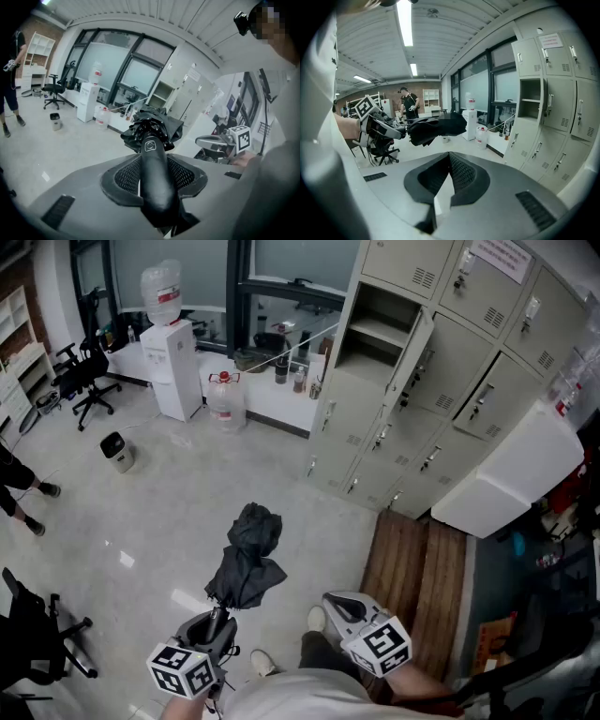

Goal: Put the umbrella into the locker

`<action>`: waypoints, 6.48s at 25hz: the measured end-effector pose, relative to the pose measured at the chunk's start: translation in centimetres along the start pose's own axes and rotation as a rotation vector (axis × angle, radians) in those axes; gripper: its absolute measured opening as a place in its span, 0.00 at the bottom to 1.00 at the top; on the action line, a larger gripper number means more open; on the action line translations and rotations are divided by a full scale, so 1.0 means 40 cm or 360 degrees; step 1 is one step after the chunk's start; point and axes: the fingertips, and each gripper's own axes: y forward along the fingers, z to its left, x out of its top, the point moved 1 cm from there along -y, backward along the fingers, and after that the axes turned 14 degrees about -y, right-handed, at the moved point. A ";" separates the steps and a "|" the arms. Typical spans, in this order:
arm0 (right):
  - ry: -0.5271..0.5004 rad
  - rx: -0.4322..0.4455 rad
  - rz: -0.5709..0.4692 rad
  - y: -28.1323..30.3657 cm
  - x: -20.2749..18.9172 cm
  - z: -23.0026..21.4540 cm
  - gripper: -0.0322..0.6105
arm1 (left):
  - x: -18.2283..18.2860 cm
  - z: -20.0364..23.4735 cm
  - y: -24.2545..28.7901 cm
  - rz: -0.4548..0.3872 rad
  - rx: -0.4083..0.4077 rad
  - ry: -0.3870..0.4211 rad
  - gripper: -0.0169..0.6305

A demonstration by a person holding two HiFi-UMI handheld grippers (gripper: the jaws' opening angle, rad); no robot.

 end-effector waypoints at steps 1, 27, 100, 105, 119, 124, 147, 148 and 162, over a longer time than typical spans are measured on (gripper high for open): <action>0.0006 0.0001 0.0004 0.001 0.000 0.005 0.07 | 0.000 0.002 0.000 0.0007 -0.0003 0.0008 0.28; 0.0248 0.0078 0.0067 0.182 -0.064 -0.526 0.22 | 0.517 -0.184 0.602 0.0014 -0.0130 0.0291 0.28; 0.0644 -0.0179 0.0113 0.249 -0.207 -1.398 0.22 | 1.686 -0.729 2.067 -0.0094 -0.0145 0.0802 0.32; 0.0634 -0.0105 0.0066 0.287 -0.196 -1.388 0.20 | 1.667 -0.724 1.976 -0.0181 -0.0186 0.0864 0.32; 0.0504 -0.0218 0.0005 0.434 -0.036 -1.265 0.09 | 1.430 -0.539 1.551 -0.0105 -0.0487 0.0913 0.13; 0.0488 -0.0271 0.0016 0.502 0.035 -1.169 0.09 | 1.310 -0.386 1.366 -0.0016 -0.0606 0.0908 0.04; 0.0402 -0.0404 -0.0002 0.649 0.241 -0.780 0.08 | 0.851 0.010 0.859 0.0564 -0.0928 0.0875 0.04; 0.0393 -0.0405 -0.0005 0.652 0.249 -0.777 0.08 | 0.850 0.017 0.854 0.0562 -0.0923 0.0881 0.04; 0.0319 -0.0331 0.0013 0.686 0.279 -0.716 0.08 | 0.803 0.063 0.812 0.0574 -0.0912 0.0829 0.04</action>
